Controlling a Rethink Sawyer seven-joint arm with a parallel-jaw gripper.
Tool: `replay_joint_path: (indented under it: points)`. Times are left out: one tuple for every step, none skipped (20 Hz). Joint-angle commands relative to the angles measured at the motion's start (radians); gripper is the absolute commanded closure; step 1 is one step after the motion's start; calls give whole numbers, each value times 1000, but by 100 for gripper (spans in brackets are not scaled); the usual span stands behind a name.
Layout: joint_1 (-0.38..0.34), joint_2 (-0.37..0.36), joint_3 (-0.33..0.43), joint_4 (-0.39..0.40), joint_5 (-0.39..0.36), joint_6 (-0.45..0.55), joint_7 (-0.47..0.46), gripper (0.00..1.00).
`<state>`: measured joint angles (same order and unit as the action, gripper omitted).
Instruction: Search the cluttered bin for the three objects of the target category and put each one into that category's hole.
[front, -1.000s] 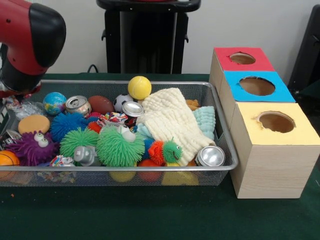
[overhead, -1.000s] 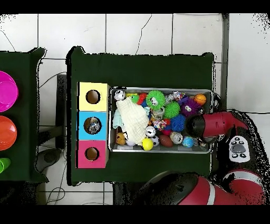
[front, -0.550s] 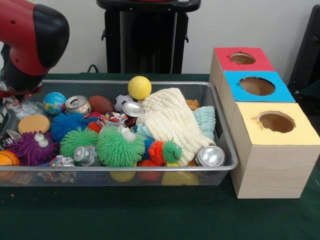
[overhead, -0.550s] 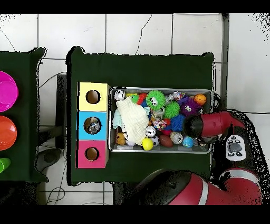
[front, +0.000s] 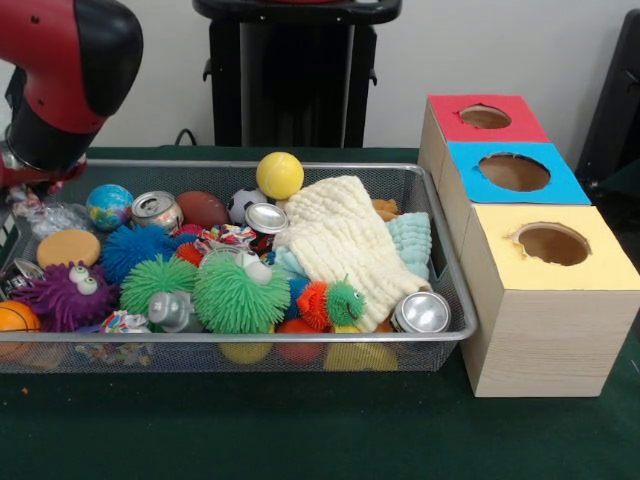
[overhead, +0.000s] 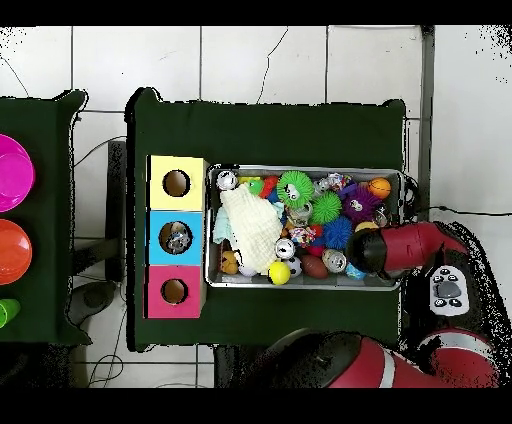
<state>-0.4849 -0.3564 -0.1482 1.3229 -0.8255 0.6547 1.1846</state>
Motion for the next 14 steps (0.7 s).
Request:
replay_joint_path:
  points:
    - [49,-40,56,105,27,-79,135,100]
    - [45,-48,59,115,32,-90,134,100]
    - [39,-56,68,123,38,-104,131,100]
    - [29,-67,82,136,46,-122,125,100]
    - [18,-74,98,149,53,-134,112,100]
    - [7,-82,113,161,60,-145,100,100]
    - [4,-86,119,167,64,-153,99,100]
    - [-6,-97,128,179,70,-167,96,100]
    - [-9,-106,133,187,73,-176,95,100]
    - [-16,-118,143,200,79,-192,93,100]
    - [-23,-130,152,212,85,-207,90,100]
    - [-32,-145,166,227,93,-228,90,100]
    - [-48,-166,190,250,99,-262,88,100]
    - [-64,-186,213,273,105,-297,86,100]
